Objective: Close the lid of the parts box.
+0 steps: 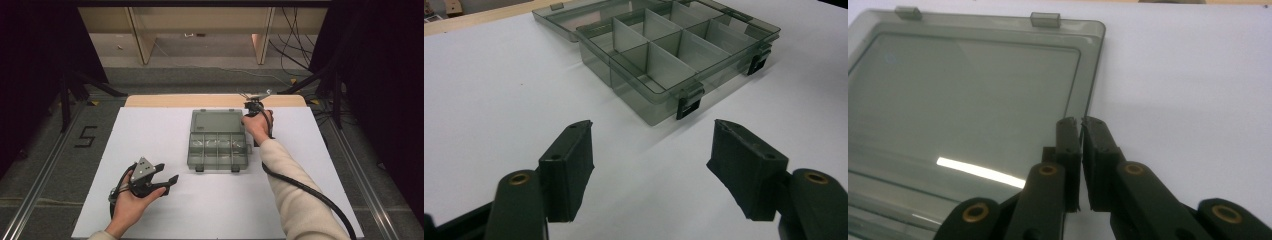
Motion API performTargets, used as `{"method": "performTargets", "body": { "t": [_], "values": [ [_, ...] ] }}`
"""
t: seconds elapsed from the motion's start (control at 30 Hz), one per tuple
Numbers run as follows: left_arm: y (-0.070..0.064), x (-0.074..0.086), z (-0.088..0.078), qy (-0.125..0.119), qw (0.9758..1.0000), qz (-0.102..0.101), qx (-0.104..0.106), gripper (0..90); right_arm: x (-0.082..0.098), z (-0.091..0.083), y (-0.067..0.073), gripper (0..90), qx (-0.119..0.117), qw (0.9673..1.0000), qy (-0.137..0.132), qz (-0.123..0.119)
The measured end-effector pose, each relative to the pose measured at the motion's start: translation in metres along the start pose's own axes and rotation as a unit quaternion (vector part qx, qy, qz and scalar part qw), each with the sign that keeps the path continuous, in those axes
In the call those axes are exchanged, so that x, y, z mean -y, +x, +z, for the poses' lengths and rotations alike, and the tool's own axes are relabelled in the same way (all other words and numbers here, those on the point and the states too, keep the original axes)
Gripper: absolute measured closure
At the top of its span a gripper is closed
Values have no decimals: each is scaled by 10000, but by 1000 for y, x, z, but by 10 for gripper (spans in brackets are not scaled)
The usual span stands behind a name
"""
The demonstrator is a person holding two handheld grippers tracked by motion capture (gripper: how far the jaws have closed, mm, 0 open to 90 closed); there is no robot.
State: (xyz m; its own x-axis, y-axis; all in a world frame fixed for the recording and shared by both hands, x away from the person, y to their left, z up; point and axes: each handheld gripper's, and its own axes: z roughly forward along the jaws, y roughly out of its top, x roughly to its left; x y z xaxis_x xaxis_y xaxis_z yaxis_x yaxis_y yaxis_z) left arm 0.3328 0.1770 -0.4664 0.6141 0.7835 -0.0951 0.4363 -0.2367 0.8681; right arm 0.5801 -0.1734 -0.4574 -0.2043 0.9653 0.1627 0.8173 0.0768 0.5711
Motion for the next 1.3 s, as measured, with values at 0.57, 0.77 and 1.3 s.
{"method": "performTargets", "body": {
  "t": [0.57,0.77,1.3],
  "values": [
    [42,-37,27,-109,9986,-461,-223,406,10,-10,8,893,120,9990,-421,-21],
    [67,-76,67,-30,9959,-825,-357,475,13,-15,9,893,88,9985,-540,-5],
    [94,-107,158,864,9754,-2009,-286,593,23,-27,10,893,44,9951,-972,-180]
  ]
}}
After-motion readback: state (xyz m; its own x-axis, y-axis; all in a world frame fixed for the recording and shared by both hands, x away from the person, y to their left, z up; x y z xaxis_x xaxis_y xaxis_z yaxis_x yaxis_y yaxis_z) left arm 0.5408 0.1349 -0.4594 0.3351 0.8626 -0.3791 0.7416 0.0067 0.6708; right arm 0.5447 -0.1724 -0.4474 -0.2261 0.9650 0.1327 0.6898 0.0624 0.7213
